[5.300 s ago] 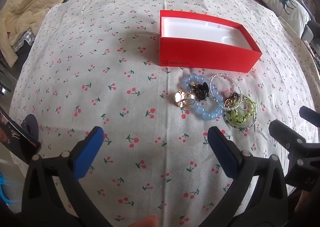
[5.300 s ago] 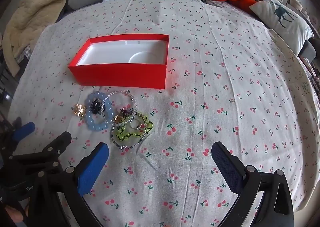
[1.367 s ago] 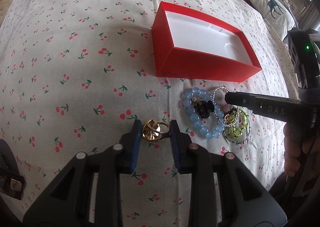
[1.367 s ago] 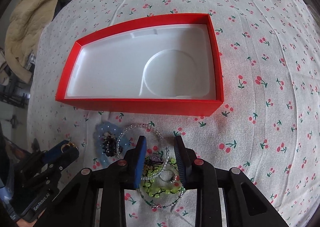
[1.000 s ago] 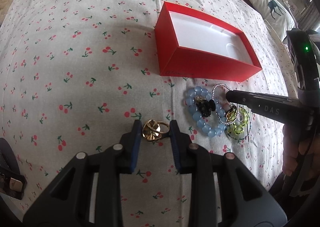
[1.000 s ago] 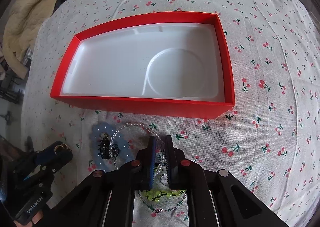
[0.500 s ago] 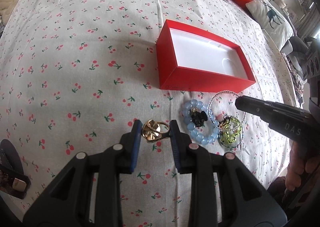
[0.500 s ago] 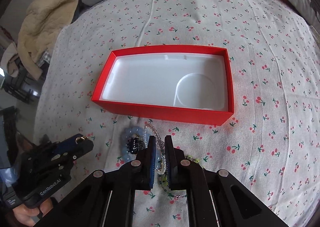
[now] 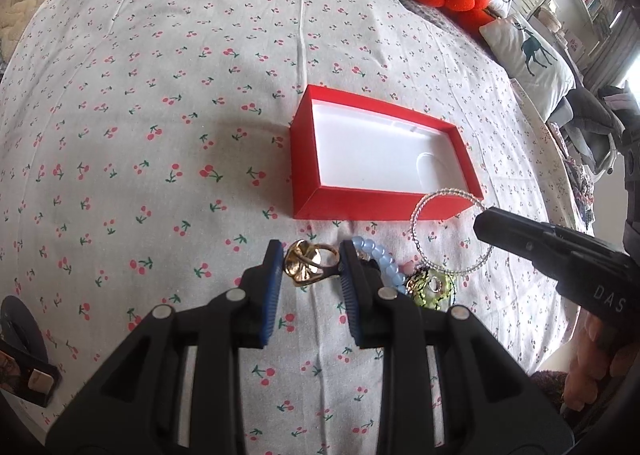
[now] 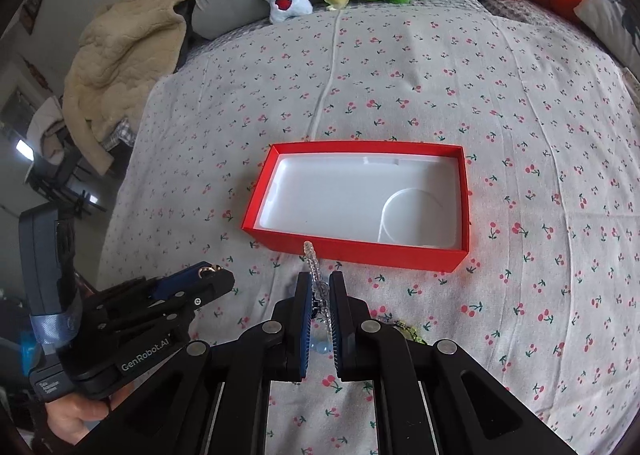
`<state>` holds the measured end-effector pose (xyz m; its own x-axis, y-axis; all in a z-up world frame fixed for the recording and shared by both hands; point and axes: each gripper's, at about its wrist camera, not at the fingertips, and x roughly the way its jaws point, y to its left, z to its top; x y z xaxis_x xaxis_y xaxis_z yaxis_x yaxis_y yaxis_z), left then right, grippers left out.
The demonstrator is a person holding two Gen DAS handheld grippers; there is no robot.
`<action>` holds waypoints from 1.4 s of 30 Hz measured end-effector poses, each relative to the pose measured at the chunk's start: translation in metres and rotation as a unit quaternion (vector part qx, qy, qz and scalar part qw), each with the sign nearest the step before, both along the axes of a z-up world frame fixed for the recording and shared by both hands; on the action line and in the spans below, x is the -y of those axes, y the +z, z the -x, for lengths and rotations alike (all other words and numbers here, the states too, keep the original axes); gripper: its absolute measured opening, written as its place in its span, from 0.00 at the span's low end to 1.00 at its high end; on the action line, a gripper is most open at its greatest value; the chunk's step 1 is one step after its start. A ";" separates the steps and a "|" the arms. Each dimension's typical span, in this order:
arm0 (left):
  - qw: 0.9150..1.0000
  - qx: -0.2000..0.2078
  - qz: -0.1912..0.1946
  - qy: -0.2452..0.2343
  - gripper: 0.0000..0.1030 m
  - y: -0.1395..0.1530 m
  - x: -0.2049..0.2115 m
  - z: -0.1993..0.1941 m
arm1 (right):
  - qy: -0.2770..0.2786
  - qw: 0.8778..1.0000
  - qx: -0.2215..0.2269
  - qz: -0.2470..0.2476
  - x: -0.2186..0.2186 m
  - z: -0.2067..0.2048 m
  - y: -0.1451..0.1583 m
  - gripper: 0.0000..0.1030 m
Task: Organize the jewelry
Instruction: 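Place gold ring in red box with left tool while right places silver bracelet, then open both tools and withdraw them from the box toward the remaining jewelry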
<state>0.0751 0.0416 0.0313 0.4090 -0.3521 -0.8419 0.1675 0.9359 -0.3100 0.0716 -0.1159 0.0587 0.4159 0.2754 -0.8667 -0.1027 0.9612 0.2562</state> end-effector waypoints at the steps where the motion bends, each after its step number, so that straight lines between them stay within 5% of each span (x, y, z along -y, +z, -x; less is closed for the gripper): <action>1: 1.000 0.002 0.009 -0.004 0.29 0.002 0.001 -0.004 | 0.000 1.000 0.005 -0.002 0.001 -0.001 0.004 0.08; 11: 0.997 0.015 0.072 -0.024 0.29 0.008 0.023 -0.049 | -0.025 0.999 0.038 -0.022 0.016 -0.029 0.026 0.08; 22: 0.999 0.017 0.000 -0.030 0.30 -0.018 0.053 -0.074 | -0.025 0.998 0.002 -0.059 0.032 -0.065 -0.013 0.08; 34: 0.999 0.029 -0.023 -0.034 0.30 -0.016 0.059 -0.073 | -0.056 0.998 -0.011 -0.012 0.057 -0.073 -0.033 0.09; 42: 0.997 0.056 -0.021 -0.050 0.54 0.010 0.057 -0.043 | -0.045 0.999 0.003 0.016 0.058 -0.057 -0.016 0.14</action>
<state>0.1180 -0.0157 0.0412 0.4665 -0.3604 -0.8078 0.2921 0.9247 -0.2439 0.1284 -0.1741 0.0422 0.4423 0.2094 -0.8721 -0.0176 0.9742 0.2250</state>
